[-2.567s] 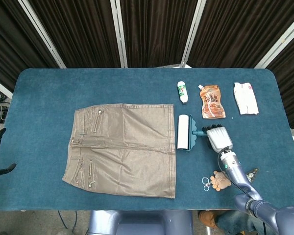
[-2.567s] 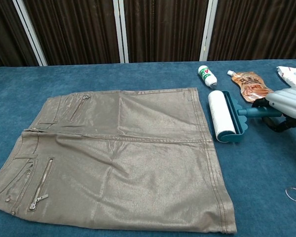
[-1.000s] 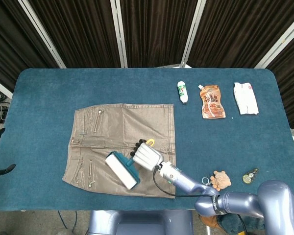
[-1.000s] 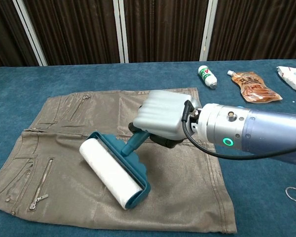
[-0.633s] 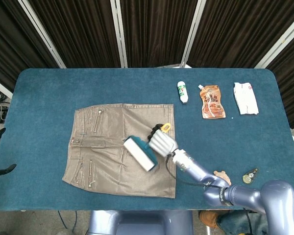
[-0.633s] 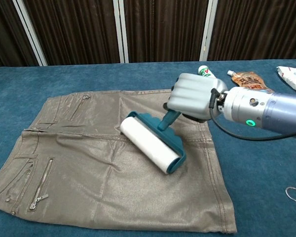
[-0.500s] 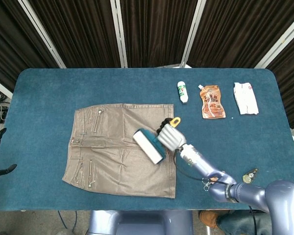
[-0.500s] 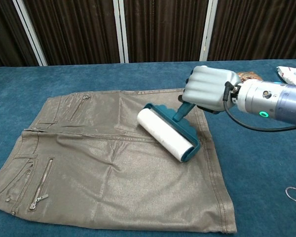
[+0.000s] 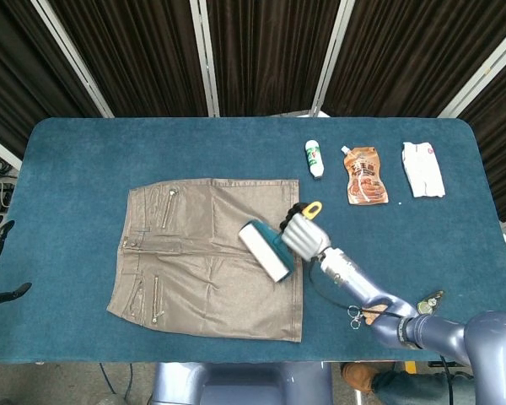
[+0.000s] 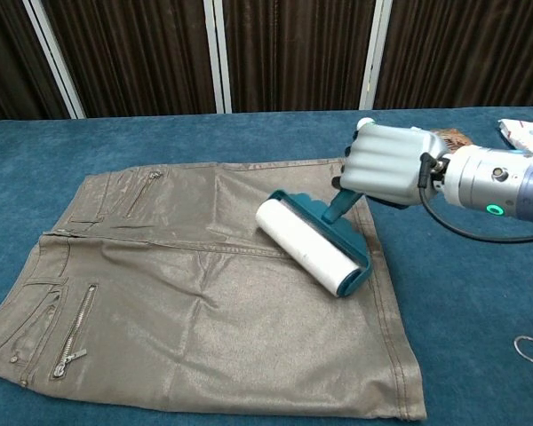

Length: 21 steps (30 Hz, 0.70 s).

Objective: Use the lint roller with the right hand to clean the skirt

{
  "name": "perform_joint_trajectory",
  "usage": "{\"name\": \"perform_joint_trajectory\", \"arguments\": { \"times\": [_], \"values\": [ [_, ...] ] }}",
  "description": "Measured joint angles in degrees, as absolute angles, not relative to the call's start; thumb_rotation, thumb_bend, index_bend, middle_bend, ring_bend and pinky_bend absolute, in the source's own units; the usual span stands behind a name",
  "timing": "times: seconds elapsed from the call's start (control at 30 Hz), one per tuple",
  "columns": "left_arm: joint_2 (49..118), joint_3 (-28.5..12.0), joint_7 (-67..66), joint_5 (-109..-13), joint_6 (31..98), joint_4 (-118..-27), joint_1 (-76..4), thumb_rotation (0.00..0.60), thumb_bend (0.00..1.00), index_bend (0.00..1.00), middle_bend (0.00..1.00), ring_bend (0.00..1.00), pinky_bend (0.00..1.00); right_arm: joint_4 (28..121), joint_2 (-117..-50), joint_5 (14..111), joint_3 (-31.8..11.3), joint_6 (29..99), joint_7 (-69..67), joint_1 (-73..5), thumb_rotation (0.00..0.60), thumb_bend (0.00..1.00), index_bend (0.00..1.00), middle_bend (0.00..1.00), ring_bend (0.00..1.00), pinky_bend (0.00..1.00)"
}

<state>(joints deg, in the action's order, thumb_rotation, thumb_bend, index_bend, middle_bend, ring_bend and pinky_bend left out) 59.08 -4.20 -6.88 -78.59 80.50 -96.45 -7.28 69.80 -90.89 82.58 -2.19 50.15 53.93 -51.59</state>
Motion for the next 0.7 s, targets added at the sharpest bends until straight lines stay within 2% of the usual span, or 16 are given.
{"name": "perform_joint_trajectory", "arguments": {
  "times": [0.43,0.7],
  "values": [
    [59.19,-3.93,-7.04,-78.83,80.63,-96.29,-7.19,0.6,0.0,0.0,0.0,0.0,0.0,81.3,-95.78,82.1,-2.67,48.08,63.6,-54.0,0.6,0.89,0.41,0.49,0.37,0.41],
    [58.96,-4.06,-6.27,-78.51,80.5,-95.93,-7.15,0.6,0.0,0.0,0.0,0.0,0.0,81.79,-97.62,78.6,-3.28,47.51,68.55,-54.57,0.6,0.89,0.41,0.49,0.37,0.41]
  ]
}}
